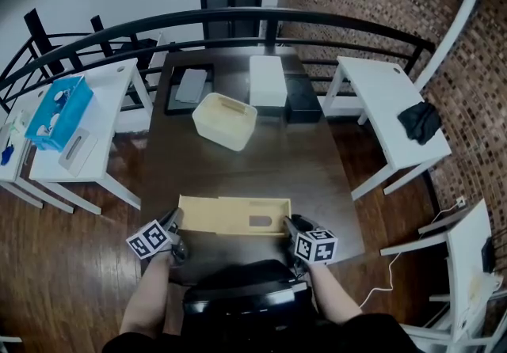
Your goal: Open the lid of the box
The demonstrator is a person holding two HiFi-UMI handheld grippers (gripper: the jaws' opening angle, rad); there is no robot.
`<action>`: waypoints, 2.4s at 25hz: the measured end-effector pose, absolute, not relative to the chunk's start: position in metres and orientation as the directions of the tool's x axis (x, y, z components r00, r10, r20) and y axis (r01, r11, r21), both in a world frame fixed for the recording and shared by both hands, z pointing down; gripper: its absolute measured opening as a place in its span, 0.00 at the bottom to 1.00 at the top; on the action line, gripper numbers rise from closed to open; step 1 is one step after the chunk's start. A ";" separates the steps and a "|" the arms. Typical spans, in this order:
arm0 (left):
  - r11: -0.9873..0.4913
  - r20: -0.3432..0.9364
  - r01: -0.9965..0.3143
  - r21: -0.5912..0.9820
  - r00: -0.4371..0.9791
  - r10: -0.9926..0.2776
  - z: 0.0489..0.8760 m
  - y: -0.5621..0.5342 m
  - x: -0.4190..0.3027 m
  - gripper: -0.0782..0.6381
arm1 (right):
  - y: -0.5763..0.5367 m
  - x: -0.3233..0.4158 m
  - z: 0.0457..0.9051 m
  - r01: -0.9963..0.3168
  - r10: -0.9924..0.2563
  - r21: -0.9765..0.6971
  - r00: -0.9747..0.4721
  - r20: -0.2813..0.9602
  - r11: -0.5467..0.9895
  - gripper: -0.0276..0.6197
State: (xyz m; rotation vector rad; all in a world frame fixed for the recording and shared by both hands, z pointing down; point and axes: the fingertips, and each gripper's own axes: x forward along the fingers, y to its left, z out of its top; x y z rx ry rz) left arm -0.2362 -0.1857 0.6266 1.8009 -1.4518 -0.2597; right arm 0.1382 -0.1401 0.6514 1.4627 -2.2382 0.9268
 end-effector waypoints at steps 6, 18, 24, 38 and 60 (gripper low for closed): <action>0.004 0.300 -0.743 0.670 0.266 -0.916 0.625 -0.184 -0.265 0.18 | -0.139 0.136 0.650 -0.886 -0.696 -0.387 -0.445 0.563 0.254 0.22; 0.068 0.297 -0.754 0.653 0.173 -0.939 0.626 -0.183 -0.310 0.19 | -0.140 0.137 0.649 -0.889 -0.703 -0.393 -0.435 0.563 0.235 0.22; 0.084 0.302 -0.750 0.656 0.158 -0.940 0.628 -0.183 -0.317 0.19 | -0.141 0.137 0.651 -0.886 -0.700 -0.399 -0.440 0.562 0.236 0.22; 0.144 0.296 -0.763 0.630 0.065 -0.953 0.627 -0.178 -0.336 0.37 | -0.144 0.141 0.638 -0.889 -0.728 -0.396 -0.426 0.538 0.229 0.22; -0.368 -0.190 -0.849 0.378 0.318 -0.929 0.422 -0.154 -0.256 0.16 | -0.149 0.224 0.436 -0.853 -0.925 -0.375 -0.377 -0.039 0.363 0.24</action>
